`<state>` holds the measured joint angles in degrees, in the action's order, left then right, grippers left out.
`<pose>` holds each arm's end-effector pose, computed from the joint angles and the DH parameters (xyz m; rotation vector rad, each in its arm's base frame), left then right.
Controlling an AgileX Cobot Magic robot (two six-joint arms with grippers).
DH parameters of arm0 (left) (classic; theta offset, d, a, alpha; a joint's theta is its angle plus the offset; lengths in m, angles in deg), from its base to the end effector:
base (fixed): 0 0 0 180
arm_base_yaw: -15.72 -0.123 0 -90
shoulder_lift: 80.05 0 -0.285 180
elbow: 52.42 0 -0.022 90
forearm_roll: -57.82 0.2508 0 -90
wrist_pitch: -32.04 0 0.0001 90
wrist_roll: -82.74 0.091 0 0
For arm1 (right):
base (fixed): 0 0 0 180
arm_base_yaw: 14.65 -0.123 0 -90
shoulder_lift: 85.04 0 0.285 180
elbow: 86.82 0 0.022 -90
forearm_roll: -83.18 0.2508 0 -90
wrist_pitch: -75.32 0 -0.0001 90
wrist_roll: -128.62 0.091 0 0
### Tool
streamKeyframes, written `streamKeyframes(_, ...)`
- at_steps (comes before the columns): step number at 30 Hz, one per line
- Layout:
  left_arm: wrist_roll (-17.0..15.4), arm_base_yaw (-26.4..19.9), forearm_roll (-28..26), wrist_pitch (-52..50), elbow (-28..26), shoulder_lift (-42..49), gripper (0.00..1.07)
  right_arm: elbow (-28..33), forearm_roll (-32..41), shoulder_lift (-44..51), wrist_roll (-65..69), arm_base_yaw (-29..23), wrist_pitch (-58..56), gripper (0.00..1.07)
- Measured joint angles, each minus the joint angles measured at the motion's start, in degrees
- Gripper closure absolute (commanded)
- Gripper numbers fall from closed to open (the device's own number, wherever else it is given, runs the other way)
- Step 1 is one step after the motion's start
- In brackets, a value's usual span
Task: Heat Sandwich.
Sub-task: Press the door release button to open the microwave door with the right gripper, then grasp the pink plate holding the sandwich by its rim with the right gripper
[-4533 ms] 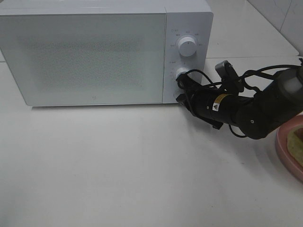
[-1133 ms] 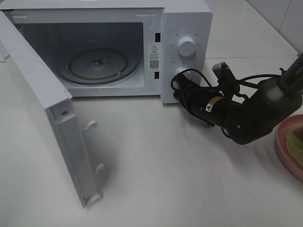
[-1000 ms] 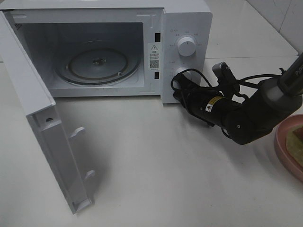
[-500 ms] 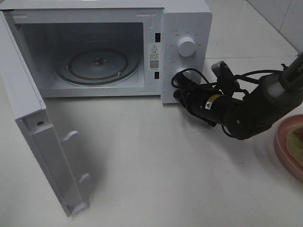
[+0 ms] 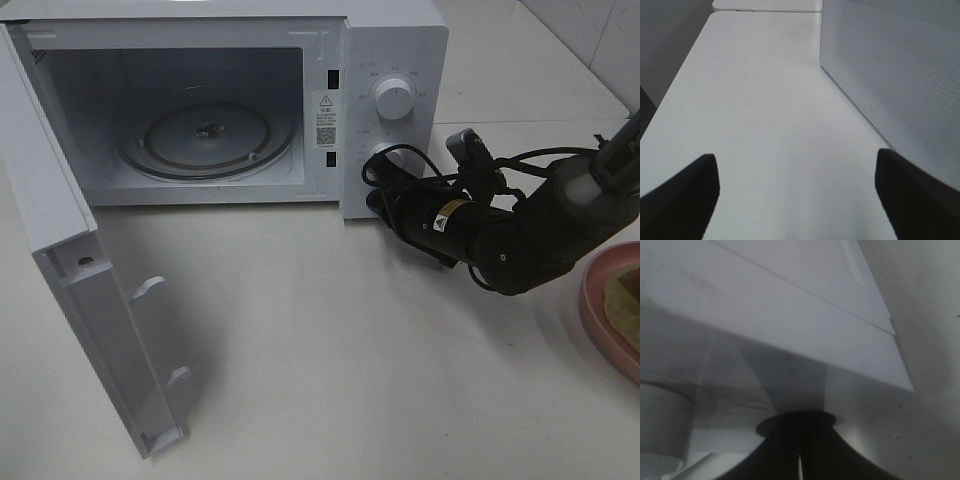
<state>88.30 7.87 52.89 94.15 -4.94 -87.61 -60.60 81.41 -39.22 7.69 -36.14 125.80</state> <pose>-0.0078 -0.0081 0.2809 -0.0345 2.0416 0.0436 0.3611 0.1445 0.0674 0.6212 1.9410 0.9316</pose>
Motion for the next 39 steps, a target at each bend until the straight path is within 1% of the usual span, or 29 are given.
streamKeyframes(12,0.0,0.0,0.0,0.0,0.0,0.0,0.26,1.8,0.0,0.7,-0.1,0.0,2.5,1.07)
streamKeyframes(18,0.0,0.0,0.0,0.0,0.0,0.0,0.26,4.3,-0.1,3.1,-0.5,0.2,3.4,1.07)
streamKeyframes(25,0.0,0.0,0.0,0.0,0.0,0.0,0.26,6.4,-2.5,4.9,-0.5,0.6,4.1,1.07)
streamKeyframes(27,0.0,0.0,0.0,0.0,0.0,0.0,0.26,7.5,-3.5,6.2,-0.5,0.8,7.1,1.07)
streamKeyframes(34,0.0,0.0,0.0,0.0,0.0,0.0,0.26,9.5,-4.0,9.1,0.1,1.4,6.7,1.07)
streamKeyframes(39,0.0,0.0,0.0,0.0,0.0,0.0,0.26,12.4,-6.5,11.2,0.2,1.5,6.4,1.07)
